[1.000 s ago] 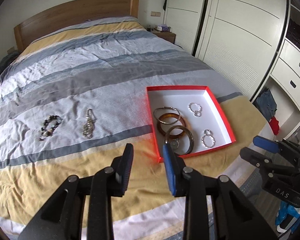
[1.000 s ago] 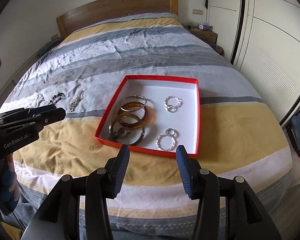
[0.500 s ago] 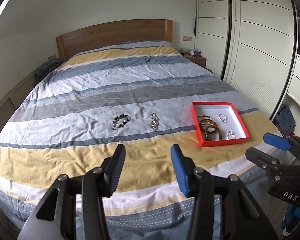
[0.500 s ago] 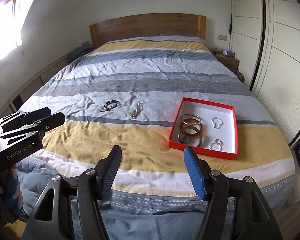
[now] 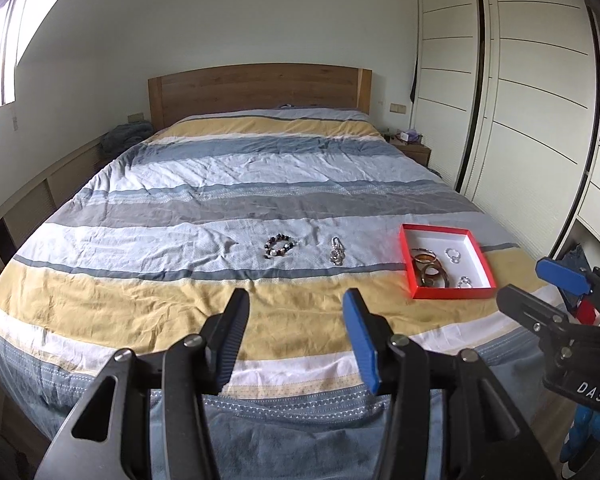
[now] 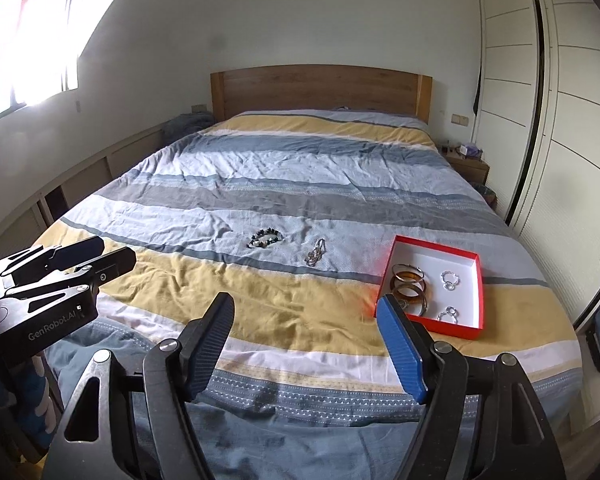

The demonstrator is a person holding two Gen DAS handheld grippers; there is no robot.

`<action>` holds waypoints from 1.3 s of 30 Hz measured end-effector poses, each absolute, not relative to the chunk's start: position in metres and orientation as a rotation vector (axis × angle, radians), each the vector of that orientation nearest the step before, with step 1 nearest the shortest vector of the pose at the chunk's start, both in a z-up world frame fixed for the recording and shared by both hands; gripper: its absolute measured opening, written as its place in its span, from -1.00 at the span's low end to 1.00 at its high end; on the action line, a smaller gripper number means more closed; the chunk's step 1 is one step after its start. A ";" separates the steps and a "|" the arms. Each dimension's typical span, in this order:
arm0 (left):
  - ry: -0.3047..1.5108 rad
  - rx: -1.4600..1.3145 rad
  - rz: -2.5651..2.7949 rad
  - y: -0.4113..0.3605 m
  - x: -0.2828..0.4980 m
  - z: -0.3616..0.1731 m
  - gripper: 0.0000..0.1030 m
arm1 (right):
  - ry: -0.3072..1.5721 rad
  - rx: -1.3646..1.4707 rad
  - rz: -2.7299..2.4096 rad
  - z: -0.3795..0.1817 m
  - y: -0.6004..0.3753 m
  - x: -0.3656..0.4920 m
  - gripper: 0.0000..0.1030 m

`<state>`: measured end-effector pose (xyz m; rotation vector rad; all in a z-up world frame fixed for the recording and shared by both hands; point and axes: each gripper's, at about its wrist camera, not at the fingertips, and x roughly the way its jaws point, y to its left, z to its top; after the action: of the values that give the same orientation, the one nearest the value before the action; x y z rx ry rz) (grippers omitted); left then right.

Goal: Organize jewelry
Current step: 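Pull both open tools back from the red box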

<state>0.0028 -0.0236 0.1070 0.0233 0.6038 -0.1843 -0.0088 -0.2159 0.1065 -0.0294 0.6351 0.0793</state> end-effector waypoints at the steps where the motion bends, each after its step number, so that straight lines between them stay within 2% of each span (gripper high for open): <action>1: 0.599 0.022 -0.185 -0.023 0.000 0.108 -0.09 | 0.631 -0.032 0.080 0.107 -0.214 -0.011 0.41; 29: 0.563 -0.002 -0.181 -0.015 -0.012 0.113 -0.09 | 0.603 -0.060 0.085 0.111 -0.200 -0.024 0.41; 39: 0.633 -0.009 -0.145 -0.006 0.024 0.087 -0.09 | 0.659 -0.036 0.093 0.092 -0.205 0.005 0.41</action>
<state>0.0243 -0.0058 0.0868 -0.0085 0.6327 -0.1448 0.0049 -0.2048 0.0925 -0.0357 0.6588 0.0934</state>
